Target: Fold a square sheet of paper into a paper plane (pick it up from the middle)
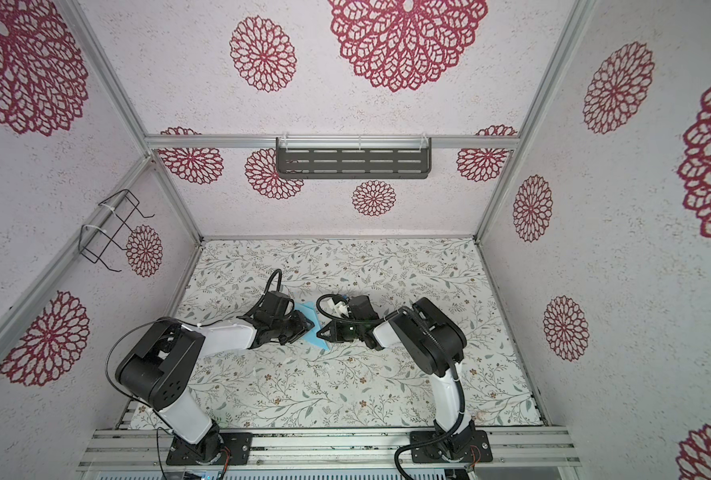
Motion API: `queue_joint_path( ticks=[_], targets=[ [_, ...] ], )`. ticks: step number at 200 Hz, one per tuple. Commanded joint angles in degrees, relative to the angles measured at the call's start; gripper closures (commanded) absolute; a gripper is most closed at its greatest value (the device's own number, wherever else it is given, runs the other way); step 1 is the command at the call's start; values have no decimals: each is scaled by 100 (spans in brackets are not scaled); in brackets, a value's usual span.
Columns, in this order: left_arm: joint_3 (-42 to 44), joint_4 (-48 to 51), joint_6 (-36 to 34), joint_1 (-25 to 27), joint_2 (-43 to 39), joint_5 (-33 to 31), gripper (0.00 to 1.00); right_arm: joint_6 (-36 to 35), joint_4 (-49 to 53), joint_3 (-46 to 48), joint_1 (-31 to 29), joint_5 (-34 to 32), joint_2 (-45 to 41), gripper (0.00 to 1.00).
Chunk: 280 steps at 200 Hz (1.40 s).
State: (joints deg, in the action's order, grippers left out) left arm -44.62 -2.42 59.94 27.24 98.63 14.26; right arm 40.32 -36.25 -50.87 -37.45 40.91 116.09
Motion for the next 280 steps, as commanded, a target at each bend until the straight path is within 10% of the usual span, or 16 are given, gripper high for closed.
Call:
queue_joint_path(
  ticks=[1,280],
  targets=[
    [-173,316,-174,32,120,-62,61,135,-227,-142,36,224,17,95],
    [-1477,3386,-131,85,1622,-907,69,343,314,-276,168,252,75,82]
  ],
)
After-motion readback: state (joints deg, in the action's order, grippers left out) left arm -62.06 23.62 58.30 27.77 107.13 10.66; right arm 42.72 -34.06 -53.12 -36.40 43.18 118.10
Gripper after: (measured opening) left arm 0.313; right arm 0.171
